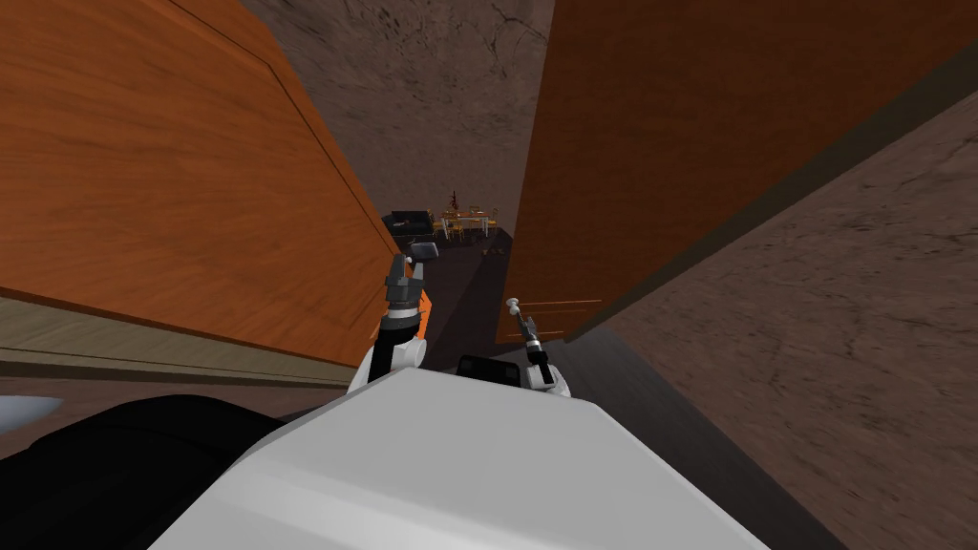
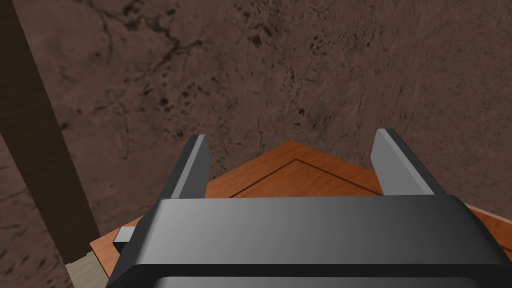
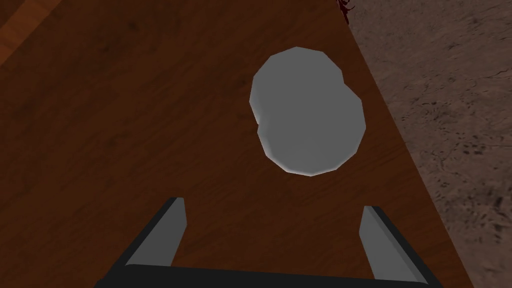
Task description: Push the door open
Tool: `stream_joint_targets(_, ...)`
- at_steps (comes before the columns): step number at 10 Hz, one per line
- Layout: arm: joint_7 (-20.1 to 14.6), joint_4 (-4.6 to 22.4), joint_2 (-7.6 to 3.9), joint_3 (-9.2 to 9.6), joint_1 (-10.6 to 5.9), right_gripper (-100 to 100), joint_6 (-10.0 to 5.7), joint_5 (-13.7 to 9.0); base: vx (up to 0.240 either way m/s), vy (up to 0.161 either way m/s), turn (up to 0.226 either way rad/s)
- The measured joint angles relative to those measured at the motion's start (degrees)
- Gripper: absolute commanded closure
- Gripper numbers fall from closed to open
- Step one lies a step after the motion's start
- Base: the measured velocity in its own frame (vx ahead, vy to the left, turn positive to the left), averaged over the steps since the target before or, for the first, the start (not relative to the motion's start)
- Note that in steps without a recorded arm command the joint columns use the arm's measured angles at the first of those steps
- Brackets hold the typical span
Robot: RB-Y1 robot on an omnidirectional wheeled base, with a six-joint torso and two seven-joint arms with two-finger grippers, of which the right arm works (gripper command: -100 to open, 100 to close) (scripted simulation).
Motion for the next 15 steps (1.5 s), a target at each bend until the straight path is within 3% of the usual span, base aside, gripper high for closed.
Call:
stream_joint_targets(9, 11.1, 0.4, 0.79, -5.26, -0.30, -100, -1.13, 14.3, -0.052, 0.039, -0.105)
stream_joint_targets(15, 17.3, 1.0, 1.64, -8.13, -0.56, -100, -2.02, 22.6, -0.050, 0.028, -0.086)
